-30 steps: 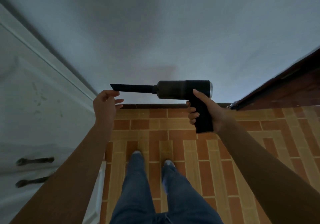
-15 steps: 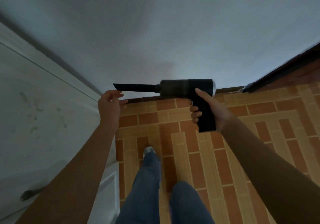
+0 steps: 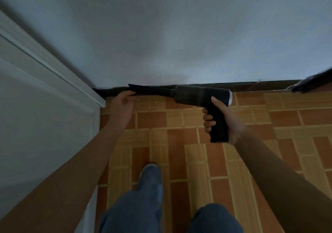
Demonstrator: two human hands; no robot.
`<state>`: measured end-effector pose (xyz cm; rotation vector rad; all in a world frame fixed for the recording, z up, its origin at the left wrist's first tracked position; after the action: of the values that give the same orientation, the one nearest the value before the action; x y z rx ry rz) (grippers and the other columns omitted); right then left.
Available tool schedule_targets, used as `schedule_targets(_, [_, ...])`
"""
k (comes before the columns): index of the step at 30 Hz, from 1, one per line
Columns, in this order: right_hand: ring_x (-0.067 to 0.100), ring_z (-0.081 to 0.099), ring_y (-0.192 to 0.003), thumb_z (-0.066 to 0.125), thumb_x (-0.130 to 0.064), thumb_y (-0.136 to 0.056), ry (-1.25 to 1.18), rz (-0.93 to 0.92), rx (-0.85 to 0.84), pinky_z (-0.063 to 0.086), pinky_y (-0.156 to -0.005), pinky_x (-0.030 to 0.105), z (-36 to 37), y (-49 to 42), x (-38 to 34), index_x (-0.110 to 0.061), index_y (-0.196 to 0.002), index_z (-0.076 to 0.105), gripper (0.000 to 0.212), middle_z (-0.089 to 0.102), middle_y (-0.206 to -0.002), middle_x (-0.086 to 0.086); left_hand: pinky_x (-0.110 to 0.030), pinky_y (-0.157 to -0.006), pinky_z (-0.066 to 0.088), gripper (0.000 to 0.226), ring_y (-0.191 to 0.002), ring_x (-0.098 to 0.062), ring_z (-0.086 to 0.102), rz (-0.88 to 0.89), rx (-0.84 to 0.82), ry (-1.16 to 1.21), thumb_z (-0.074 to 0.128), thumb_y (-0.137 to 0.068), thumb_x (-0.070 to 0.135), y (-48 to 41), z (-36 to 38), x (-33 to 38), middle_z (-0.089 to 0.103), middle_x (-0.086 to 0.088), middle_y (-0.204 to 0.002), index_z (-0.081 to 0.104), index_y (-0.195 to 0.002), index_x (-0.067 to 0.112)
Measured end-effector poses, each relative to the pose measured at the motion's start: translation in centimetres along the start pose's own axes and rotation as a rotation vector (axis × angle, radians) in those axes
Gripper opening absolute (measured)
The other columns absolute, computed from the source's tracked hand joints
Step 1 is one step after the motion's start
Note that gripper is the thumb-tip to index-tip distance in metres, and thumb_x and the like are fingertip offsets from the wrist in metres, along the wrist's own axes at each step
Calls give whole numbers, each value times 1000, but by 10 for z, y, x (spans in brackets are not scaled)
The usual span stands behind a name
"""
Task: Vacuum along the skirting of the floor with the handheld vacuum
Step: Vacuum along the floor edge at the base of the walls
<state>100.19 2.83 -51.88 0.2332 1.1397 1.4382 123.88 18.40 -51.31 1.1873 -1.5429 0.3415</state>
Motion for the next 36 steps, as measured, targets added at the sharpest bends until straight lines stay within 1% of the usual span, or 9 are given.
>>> schedule_targets(4, [7,44,-41,61,-45,-79,16,5,10,43,-43,20,-39,-67,40,-13,-77,55,33,49,-56,-3,-36,-81,54,40,-86,-17,61,-17,-34,-32,44,-94,-4,-35,30,-76,61,-5,-110,52,-129,15])
schedule_targets(8, [7,44,-41,60,-45,-80,-8,-1,8,42,-43,19,-68,-116,73,-12,-76,56,33,49,-56,-3,-23,-73,51,44,-89,-15,61,11,-38,-80,46,-93,-3,-61,51,-134,60,-2,-112,50,-132,18])
schedule_targets(12, [8,45,-43,60,-45,-81,-4,-17,11,43,-44,20,-91,-152,95,-12,-79,57,33,51,-58,-3,-11,-58,47,47,-74,-3,55,81,-38,-195,50,-93,3,-84,64,-179,58,2,-116,47,-136,23])
schedule_targets(14, [9,45,-43,62,-45,-80,5,-16,42,43,-44,20,-100,-163,104,-12,-79,58,33,51,-59,-2,-17,-74,50,48,-89,-3,56,89,-49,-273,52,-93,6,-90,73,-200,55,2,-121,45,-138,22])
schedule_targets(16, [9,46,-44,63,-45,-79,13,-3,79,43,-44,20,-109,-170,113,-13,-78,58,33,51,-60,-1,-34,-97,47,46,-116,-17,53,105,-115,-410,55,-93,13,-96,87,-220,53,-4,-131,47,-137,18])
schedule_targets(19, [10,47,-45,66,-46,-76,20,9,110,44,-45,21,-119,-180,126,-13,-77,59,34,51,-60,-1,-33,-99,42,36,-124,-26,47,145,-307,-754,56,-93,21,-98,114,-249,47,-12,-135,53,-128,13])
schedule_targets(22, [10,48,-45,66,-45,-74,-6,-15,168,45,-44,21,-125,-190,132,-12,-77,59,33,53,-60,-1,-37,-115,27,60,-142,-30,23,100,-435,-998,53,-95,32,-101,130,-276,20,-17,-154,31,-146,10])
schedule_targets(27, [9,48,-45,64,-43,-80,-92,-112,254,45,-45,20,-130,-206,133,-13,-82,59,30,52,-60,-1,-43,-119,8,81,-147,-32,-5,7,-516,-1244,42,-97,47,-104,141,-304,-11,-20,-157,-4,-152,7])
schedule_targets(36, [10,48,-46,67,-43,-72,-136,-175,346,46,-44,21,-140,-218,131,-12,-91,58,38,53,-62,0,-42,-119,4,87,-146,-36,-9,46,-507,-1373,40,-97,48,-108,145,-309,-14,-26,-155,-11,-150,3])
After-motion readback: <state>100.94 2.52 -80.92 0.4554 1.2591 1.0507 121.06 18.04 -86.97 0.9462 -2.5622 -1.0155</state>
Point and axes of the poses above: each hand's wrist, its own y-axis away from the middle knuckle, its own z-axis out of the palm, x = y × z, the point moved 8 cm from there along -y, towards the middle knuckle
